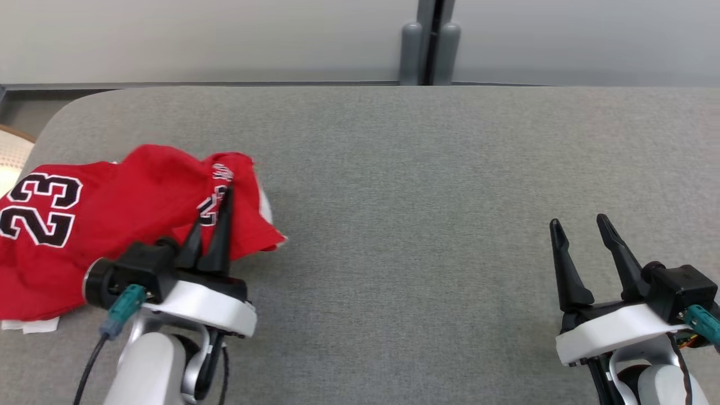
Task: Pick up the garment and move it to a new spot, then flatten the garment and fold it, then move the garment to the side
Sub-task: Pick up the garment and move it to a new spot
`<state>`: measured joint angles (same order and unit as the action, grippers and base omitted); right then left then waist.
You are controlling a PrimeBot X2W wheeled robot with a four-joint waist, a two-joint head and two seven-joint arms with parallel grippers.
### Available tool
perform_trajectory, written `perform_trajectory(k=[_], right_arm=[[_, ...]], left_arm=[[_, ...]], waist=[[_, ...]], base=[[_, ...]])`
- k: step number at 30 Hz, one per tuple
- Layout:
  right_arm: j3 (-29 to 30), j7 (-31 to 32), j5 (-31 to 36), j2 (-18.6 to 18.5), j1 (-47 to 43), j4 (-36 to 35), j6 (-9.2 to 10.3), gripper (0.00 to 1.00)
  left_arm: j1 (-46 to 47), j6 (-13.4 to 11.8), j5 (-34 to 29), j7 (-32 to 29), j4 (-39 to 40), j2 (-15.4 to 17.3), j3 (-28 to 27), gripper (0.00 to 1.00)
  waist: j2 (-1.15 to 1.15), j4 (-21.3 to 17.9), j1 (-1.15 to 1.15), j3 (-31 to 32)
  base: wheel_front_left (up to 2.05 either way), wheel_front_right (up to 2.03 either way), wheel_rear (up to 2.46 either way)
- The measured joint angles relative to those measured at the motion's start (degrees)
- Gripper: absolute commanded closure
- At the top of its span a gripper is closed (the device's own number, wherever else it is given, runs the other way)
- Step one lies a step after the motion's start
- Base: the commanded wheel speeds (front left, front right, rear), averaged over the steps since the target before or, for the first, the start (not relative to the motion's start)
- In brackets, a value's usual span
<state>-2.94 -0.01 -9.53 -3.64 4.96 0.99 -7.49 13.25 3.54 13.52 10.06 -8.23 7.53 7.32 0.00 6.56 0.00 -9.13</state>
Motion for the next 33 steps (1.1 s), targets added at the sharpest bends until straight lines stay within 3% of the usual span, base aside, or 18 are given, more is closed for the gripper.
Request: perform_trajectory(k=[5, 9, 14, 18, 19, 20, 21, 28, 33], right_arm=[[-1.14, -0.56, -0.46, 0.43, 1.11, -0.22, 0.0, 0.0], [-1.9, -2.08, -1.34, 0.59, 3.46, 0.45, 0.0, 0.0], [-1.92, -4.77, -3.19, 0.69, 4.36, 2.91, 0.0, 0.0], [-2.57, -6.68, -4.99, 0.7, 4.83, 4.98, 0.0, 0.0], [-2.71, -7.08, -5.27, 0.69, 4.95, 5.48, 0.0, 0.0], [-2.86, -7.27, -5.37, 0.73, 5.09, 5.87, 0.0, 0.0], [-2.89, -7.69, -5.45, 0.74, 5.3, 6.17, 0.0, 0.0], [-2.68, -8.57, -5.08, 0.75, 5.92, 7.57, 0.0, 0.0], [-2.13, -8.05, -3.74, 0.76, 6.21, 7.53, 0.0, 0.0]], left_arm=[[0.38, 1.96, -0.85, -2.34, 2.9, -1.36, 7.02, 1.0], [5.05, 3.38, -2.66, -4.35, 2.99, -1.87, 15.81, 1.0], [10.94, 3.72, -3.03, -5.12, 0.14, -2.46, 23.43, 1.0], [14.19, 3.88, -2.37, -5.94, -4.7, -2.42, 26.44, 1.0], [14.44, 3.88, -2.04, -5.78, -5.71, -2.38, 26.76, 0.66], [14.68, 3.88, -1.76, -5.34, -6.71, -2.36, 27.03, 0.06], [15.14, 3.88, -1.68, -5.24, -7.73, -2.3, 27.4, 0.0], [15.07, 3.7, -0.19, -1.48, -9.68, -2.15, 27.75, 0.0], [11.83, 0.69, 1.41, 1.8, -7.31, -1.23, 24.49, 0.0]], waist=[[0.0, -4.2, 0.0, -0.83], [0.0, -9.32, 0.0, -3.24], [0.0, -15.0, 0.0, -6.21], [0.0, -19.13, 0.0, -8.54], [0.0, -19.99, 0.0, -9.09], [0.0, -20.78, 0.0, -9.61], [0.0, -21.48, 0.0, -10.11], [0.0, -22.1, 0.0, -10.84], [0.0, -19.49, 0.0, -8.84]], base=[[0.0, 0.0, 0.0], [0.0, 0.0, 0.0], [0.0, 0.0, 0.0], [0.0, 0.0, 0.0], [0.0, 0.0, 0.0], [0.0, 0.0, 0.0], [0.0, 0.0, 0.0], [0.0, 0.0, 0.0], [0.0, 0.0, 0.0]])
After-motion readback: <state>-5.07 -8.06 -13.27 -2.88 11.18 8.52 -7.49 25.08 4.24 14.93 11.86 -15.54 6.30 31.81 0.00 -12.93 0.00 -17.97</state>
